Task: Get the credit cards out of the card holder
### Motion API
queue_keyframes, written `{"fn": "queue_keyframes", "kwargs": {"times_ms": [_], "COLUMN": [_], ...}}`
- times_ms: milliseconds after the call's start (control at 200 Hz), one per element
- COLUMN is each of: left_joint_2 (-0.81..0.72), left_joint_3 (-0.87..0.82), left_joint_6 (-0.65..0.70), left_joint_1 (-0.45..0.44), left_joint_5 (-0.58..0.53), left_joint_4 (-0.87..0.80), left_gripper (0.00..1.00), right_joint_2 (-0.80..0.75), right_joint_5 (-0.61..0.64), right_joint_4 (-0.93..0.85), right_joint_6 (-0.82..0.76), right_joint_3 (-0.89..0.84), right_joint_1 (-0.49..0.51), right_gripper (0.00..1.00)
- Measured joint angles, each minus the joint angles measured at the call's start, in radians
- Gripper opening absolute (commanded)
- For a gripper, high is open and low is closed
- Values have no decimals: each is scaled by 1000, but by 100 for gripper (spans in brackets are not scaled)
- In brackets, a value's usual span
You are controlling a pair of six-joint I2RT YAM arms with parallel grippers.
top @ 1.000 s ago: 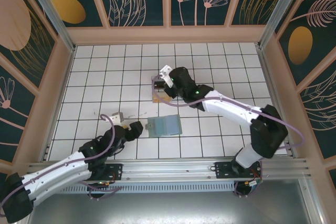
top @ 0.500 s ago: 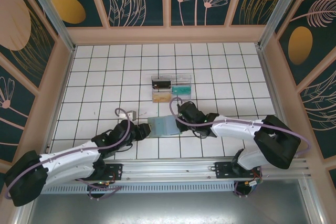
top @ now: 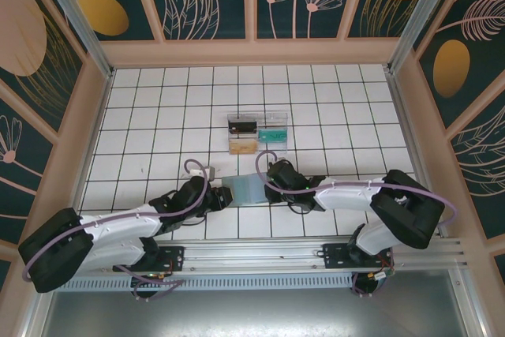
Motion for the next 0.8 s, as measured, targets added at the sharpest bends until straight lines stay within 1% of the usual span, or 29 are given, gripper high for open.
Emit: {"fn": "queue_keyframes", "kwargs": {"times_ms": [240, 470, 671, 796], "left_joint_2": [59, 83, 114, 125], "left_joint_3": [12, 13, 19, 26], "left_joint_6": [3, 7, 16, 23], "left_joint_1": [0, 0, 0, 0], "left_joint_5": [12, 24, 43, 57], "left_joint_4": [8, 20, 56, 74], "left_gripper": [35, 35, 42, 48], "right_joint_2": [13, 14, 14, 14], "right_joint_5": [3, 3, 3, 7], "right_joint_4": [35, 36, 36, 36], "right_joint_6": [21, 25, 26, 27], "right_joint_3": [-3, -4, -4, -3], "right_joint_1": [13, 17, 18, 19], "right_gripper": [18, 18, 18, 18]}}
